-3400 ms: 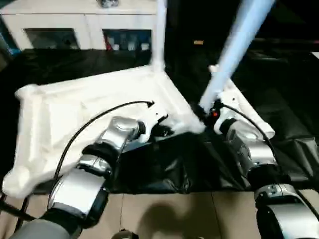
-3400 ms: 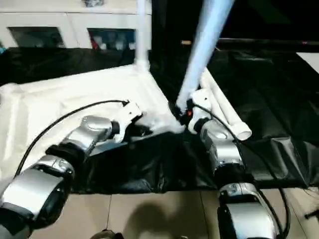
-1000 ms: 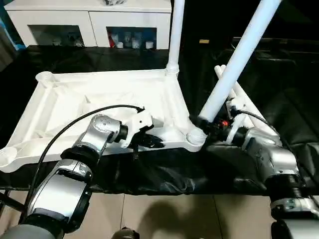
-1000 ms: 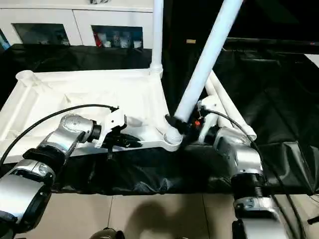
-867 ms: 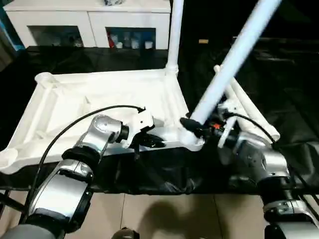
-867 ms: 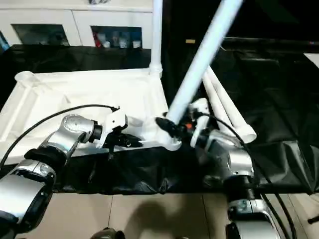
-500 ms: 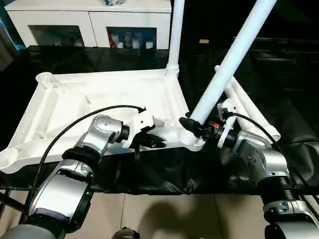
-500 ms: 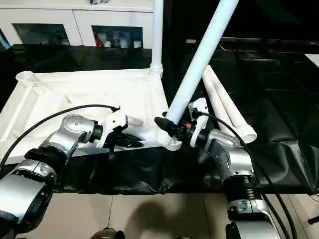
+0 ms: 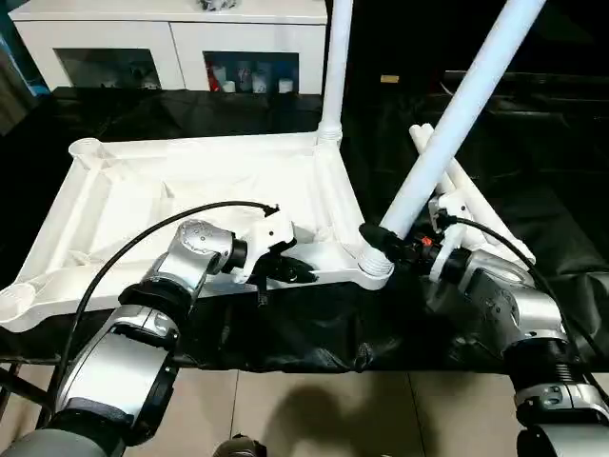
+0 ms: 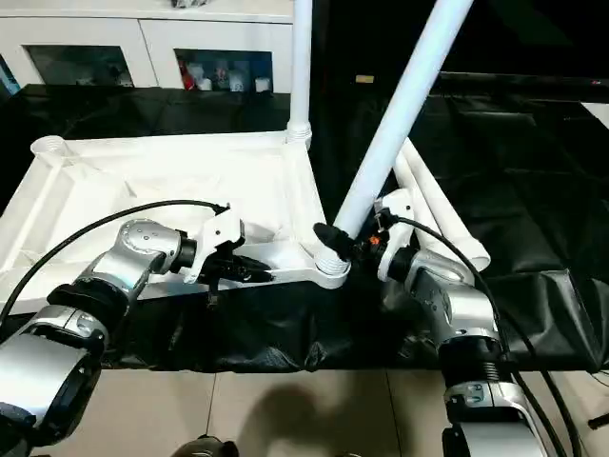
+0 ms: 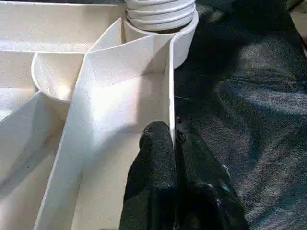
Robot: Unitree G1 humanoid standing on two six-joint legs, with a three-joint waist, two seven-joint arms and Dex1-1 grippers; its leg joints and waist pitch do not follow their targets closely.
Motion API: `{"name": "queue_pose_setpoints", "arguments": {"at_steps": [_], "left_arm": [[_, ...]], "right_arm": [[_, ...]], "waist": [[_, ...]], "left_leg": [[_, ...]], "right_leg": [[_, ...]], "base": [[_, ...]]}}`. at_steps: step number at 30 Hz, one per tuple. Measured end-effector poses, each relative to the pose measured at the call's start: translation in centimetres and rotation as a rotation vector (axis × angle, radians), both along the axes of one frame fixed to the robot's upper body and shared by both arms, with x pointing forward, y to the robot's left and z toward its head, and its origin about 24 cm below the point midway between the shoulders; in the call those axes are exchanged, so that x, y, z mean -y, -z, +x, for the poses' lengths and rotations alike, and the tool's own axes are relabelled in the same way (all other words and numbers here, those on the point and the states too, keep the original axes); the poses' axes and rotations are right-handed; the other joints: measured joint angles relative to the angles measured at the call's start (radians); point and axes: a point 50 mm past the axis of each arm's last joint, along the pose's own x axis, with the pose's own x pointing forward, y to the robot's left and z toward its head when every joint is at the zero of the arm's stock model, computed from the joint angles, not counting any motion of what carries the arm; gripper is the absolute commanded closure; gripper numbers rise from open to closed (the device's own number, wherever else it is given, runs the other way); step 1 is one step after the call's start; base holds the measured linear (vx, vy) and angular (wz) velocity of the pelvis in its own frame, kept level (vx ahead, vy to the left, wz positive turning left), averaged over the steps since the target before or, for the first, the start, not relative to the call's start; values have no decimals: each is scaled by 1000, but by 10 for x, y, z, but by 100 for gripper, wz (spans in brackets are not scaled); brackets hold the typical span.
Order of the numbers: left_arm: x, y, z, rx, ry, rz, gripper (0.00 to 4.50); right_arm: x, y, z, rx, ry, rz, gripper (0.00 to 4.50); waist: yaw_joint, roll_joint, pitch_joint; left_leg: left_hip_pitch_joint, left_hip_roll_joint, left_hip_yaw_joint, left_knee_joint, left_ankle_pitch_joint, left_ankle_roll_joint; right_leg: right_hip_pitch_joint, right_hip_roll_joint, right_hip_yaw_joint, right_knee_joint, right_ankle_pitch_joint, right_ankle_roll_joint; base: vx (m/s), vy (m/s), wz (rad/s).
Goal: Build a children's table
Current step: Insert table leg to table base
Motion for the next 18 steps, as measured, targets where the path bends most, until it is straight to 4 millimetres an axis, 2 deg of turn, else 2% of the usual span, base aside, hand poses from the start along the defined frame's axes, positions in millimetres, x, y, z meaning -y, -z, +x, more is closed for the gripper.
{"name": "queue_pose_setpoints", "arguments": {"at_steps": [18], "left_arm": [[2, 2, 0, 3, 1, 0, 450]], "right_arm": [[4, 3, -9, 67, -22, -69, 260]], "waist": [[9, 2, -2]], "left_leg": [[1, 0, 0, 0, 0, 0]], "right_leg": [[1, 0, 0, 0, 0, 0]], "base": [[0, 0, 0]]}}
